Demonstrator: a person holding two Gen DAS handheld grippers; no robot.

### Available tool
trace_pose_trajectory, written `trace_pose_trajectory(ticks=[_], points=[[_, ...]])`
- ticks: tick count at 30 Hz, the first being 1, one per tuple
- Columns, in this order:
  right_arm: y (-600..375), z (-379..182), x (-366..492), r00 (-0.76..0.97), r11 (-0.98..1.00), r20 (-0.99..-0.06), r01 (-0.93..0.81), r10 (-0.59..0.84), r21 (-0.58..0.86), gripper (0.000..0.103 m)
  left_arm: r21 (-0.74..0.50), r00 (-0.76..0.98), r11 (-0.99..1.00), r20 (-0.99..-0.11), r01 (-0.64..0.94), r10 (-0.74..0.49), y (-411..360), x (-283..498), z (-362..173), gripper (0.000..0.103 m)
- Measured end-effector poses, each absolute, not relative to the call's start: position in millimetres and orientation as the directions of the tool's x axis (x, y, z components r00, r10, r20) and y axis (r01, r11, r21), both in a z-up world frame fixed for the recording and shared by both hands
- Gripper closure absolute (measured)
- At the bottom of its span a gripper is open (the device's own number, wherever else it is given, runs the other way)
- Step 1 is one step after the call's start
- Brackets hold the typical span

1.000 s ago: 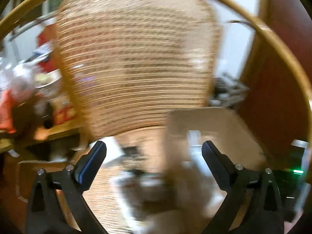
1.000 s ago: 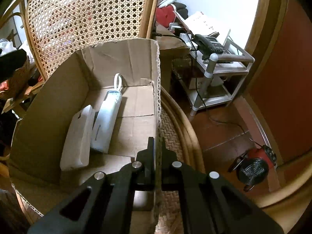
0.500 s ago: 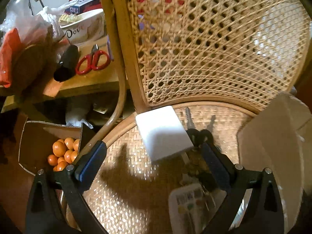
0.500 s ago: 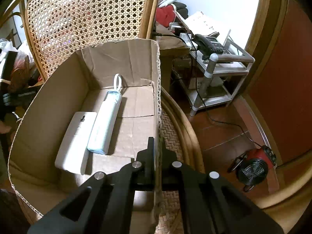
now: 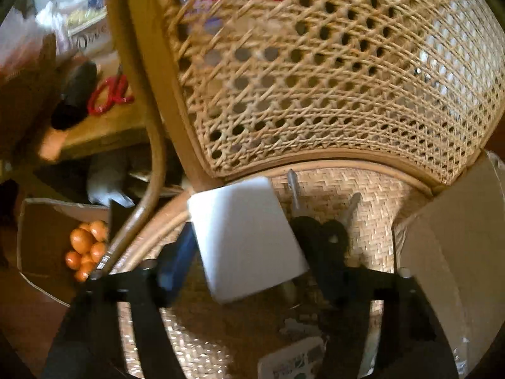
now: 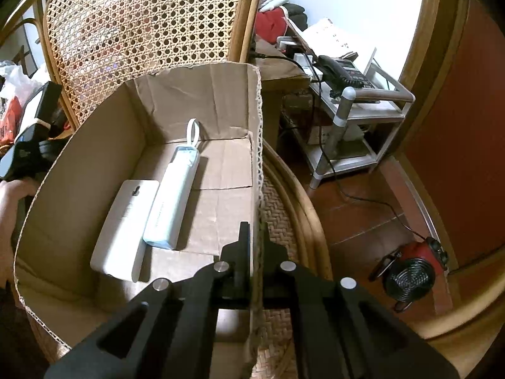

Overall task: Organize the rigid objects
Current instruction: 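Grasp the white charger cube with the left tool, then carry the white charger cube into the box and release it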

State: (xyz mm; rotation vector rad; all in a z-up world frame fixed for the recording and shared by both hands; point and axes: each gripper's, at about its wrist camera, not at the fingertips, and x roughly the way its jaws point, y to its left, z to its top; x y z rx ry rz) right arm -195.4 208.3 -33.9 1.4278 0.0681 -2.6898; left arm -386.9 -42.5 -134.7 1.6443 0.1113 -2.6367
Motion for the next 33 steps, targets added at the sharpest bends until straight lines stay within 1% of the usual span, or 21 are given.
trace_pose_trajectory(ticks=[1, 2, 5, 8, 11, 14, 16, 20, 27, 30, 33], points=[[208, -34, -196, -0.557, -0.994, -0.828, 0.106, -0.064, 0.006, 0.097, -0.029, -0.455, -0.998, -0.891, 0.053, 0.002, -41, -383, -132, 0.053], [208, -34, -196, -0.556, -0.994, -0.828, 0.105, -0.063, 0.005, 0.097, -0.027, -0.454, -0.998, -0.891, 0.048, 0.002, -41, -380, -130, 0.053], [208, -34, -196, -0.556, -0.995, -0.829, 0.104, -0.062, 0.004, 0.097, -0.071, -0.441, -0.997, -0.896, 0.027, 0.052, -41, -371, -125, 0.053], [209, -34, -195, -0.555, -0.995, -0.83, 0.104, -0.062, 0.005, 0.097, -0.071, -0.469, -0.997, -0.881, 0.013, 0.056, -45, -359, -108, 0.053], [209, -34, -195, -0.555, -0.994, -0.829, 0.105, -0.063, 0.005, 0.097, -0.11, -0.521, -0.994, -0.848, -0.011, 0.1, -47, -342, -80, 0.053], [209, -34, -195, -0.555, -0.995, -0.829, 0.103, -0.062, 0.005, 0.097, -0.1, -0.57, -0.993, -0.813, -0.057, 0.115, -44, -324, -50, 0.053], [209, -34, -195, -0.556, -0.995, -0.829, 0.104, -0.06, 0.003, 0.097, -0.117, -0.597, -0.988, -0.787, -0.1, 0.154, -44, -312, -30, 0.053], [212, -34, -195, -0.557, -0.995, -0.828, 0.103, -0.06, 0.003, 0.097, -0.126, -0.631, -0.978, -0.748, -0.167, 0.205, -23, -290, 0, 0.053], [213, -33, -195, -0.56, -0.995, -0.827, 0.102, -0.057, -0.001, 0.097, -0.173, -0.664, -0.929, -0.657, -0.327, 0.356, 20, -256, 40, 0.053], [213, -33, -195, -0.559, -0.995, -0.827, 0.102, -0.059, 0.002, 0.097, -0.17, -0.666, -0.915, -0.639, -0.365, 0.385, 37, -244, 49, 0.053], [215, -33, -195, -0.56, -0.995, -0.826, 0.102, -0.059, 0.001, 0.097, -0.171, -0.649, -0.903, -0.644, -0.395, 0.406, 54, -239, 47, 0.053]])
